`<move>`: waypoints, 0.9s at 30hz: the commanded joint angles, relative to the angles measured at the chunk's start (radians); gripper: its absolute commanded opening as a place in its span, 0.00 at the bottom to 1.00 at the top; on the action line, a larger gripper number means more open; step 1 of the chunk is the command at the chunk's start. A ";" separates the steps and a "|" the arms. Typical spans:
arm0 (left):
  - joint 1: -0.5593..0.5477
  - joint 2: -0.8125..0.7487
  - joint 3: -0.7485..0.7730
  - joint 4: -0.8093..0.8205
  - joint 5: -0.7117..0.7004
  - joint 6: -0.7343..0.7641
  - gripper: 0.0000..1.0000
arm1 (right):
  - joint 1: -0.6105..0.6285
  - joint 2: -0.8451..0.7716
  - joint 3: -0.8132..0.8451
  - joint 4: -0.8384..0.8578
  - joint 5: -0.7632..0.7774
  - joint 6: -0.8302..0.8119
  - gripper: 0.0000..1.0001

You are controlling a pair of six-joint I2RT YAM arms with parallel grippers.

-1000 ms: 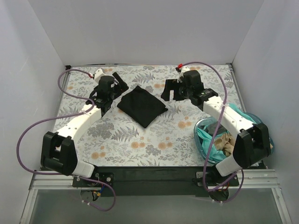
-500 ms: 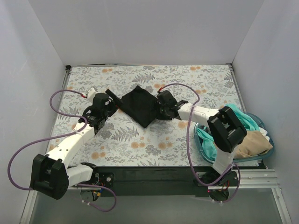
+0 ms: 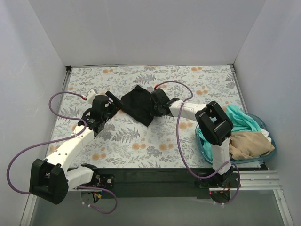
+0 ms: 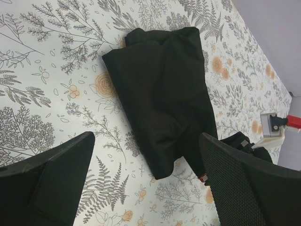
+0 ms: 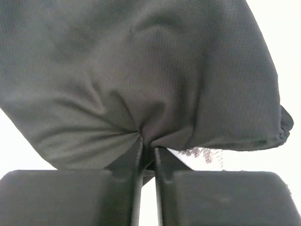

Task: Fold and stack the t-shirts
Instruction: Neatly place the folded tshirt to the corner

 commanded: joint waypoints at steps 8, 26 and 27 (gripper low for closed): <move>-0.001 -0.017 -0.002 -0.016 -0.029 0.046 0.93 | -0.103 0.041 0.173 -0.080 0.176 -0.560 0.01; 0.000 -0.002 -0.037 -0.012 -0.134 0.052 0.94 | -0.511 0.253 0.504 -0.180 0.248 -1.097 0.01; -0.001 0.009 -0.033 -0.007 -0.138 0.052 0.94 | -0.526 0.268 0.524 -0.180 0.257 -1.106 0.01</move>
